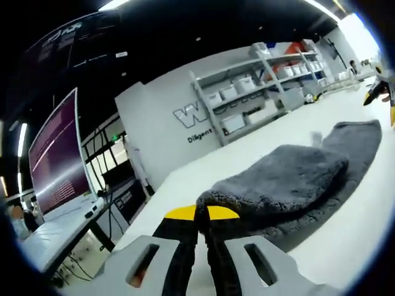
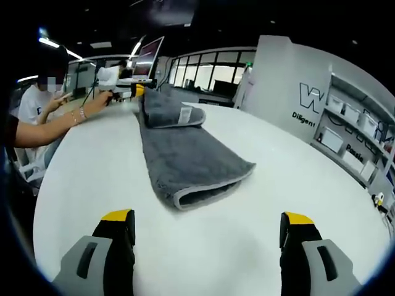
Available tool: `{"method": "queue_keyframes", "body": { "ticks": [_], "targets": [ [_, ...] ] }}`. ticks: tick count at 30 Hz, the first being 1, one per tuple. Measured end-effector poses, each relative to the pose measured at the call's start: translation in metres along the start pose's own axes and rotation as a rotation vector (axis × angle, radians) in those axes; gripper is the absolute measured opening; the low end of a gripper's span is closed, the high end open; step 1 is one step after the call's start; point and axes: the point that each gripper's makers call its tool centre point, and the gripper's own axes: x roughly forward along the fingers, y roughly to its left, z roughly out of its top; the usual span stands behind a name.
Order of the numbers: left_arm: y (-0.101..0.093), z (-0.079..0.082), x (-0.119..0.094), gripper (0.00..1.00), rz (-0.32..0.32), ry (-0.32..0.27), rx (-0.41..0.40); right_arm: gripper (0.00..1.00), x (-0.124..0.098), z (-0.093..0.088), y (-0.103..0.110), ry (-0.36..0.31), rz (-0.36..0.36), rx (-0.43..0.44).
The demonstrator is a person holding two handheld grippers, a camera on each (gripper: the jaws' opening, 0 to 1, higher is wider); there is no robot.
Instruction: Open the folded towel by lifting each exposed corner and separating the folded layers until the towel lies flat within the target outline without major curled edges
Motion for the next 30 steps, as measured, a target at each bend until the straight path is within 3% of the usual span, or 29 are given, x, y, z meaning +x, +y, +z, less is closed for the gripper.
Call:
{"method": "queue_keyframes", "body": {
  "ticks": [5,11,13,15,21,24,27,30],
  "targets": [
    [0.002,-0.007,0.001,0.03,0.002,0.031,-0.003,0.99,0.000,0.000,0.000,0.003,-0.001,-0.001],
    [0.006,-0.029,0.005,0.06,-0.003,0.119,-0.047,0.99,0.000,-0.002,0.002,0.008,-0.002,-0.002],
    [-0.002,-0.032,0.004,0.09,-0.039,0.133,-0.075,0.99,0.000,-0.001,0.001,0.004,-0.002,0.002],
    [-0.015,-0.021,0.005,0.15,-0.118,0.080,-0.118,0.99,0.000,-0.002,0.003,0.004,-0.001,0.002],
    [-0.027,-0.007,-0.001,0.32,-0.186,0.021,-0.123,0.99,0.001,0.000,0.005,-0.003,0.013,0.009],
    [-0.035,-0.002,-0.001,0.38,-0.238,-0.003,-0.168,0.99,0.001,0.000,0.005,-0.008,0.016,0.012],
    [-0.038,0.021,-0.009,0.52,-0.298,-0.117,-0.264,0.99,0.000,0.003,0.006,-0.025,0.023,0.022],
    [-0.038,0.031,-0.015,0.58,-0.313,-0.165,-0.280,0.99,-0.001,0.005,0.007,-0.040,0.029,0.031]
  ]
}}
